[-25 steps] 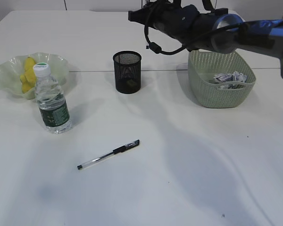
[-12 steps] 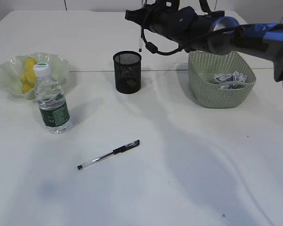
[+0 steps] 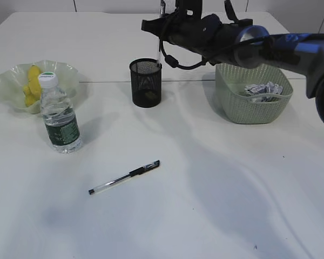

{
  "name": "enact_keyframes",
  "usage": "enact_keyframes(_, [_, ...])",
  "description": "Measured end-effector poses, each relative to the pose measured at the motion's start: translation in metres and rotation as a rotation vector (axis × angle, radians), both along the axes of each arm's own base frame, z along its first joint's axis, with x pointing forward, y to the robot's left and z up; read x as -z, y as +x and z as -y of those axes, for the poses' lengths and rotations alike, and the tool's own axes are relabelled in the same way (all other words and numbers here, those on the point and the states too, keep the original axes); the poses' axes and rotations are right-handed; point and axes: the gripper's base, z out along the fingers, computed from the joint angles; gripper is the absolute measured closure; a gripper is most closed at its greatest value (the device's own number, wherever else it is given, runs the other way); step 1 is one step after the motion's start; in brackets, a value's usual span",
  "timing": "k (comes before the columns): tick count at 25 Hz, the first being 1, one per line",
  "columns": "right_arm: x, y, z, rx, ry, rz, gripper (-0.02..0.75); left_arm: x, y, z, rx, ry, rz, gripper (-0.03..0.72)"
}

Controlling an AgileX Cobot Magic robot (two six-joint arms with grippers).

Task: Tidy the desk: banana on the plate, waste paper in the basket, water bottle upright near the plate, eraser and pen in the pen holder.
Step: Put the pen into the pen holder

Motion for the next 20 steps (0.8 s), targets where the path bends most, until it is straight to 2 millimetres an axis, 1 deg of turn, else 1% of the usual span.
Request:
enact_keyframes(2, [0.008, 0.003, -0.001, 0.0, -0.003, -0.008, 0.694, 0.0, 0.0, 0.0, 0.0, 0.0, 0.0, 0.363])
enact_keyframes(5, [0.014, 0.006, -0.002, 0.0, -0.004, -0.009, 0.694, 0.0, 0.0, 0.0, 0.0, 0.0, -0.002, 0.363])
enact_keyframes(9, [0.005, 0.008, -0.003, 0.0, 0.006, 0.017, 0.694, 0.0, 0.0, 0.0, 0.0, 0.0, -0.005, 0.363])
enact_keyframes(12, [0.003, 0.008, -0.003, 0.001, 0.009, 0.025, 0.694, 0.001, 0.005, 0.0, -0.001, 0.0, -0.02, 0.363])
enact_keyframes(16, [0.006, 0.008, -0.003, 0.002, 0.007, 0.021, 0.694, 0.002, 0.011, -0.001, -0.001, -0.001, -0.04, 0.363])
enact_keyframes(20, [0.016, 0.009, -0.004, -0.001, 0.001, 0.004, 0.694, 0.003, 0.012, -0.001, -0.001, -0.001, -0.046, 0.363])
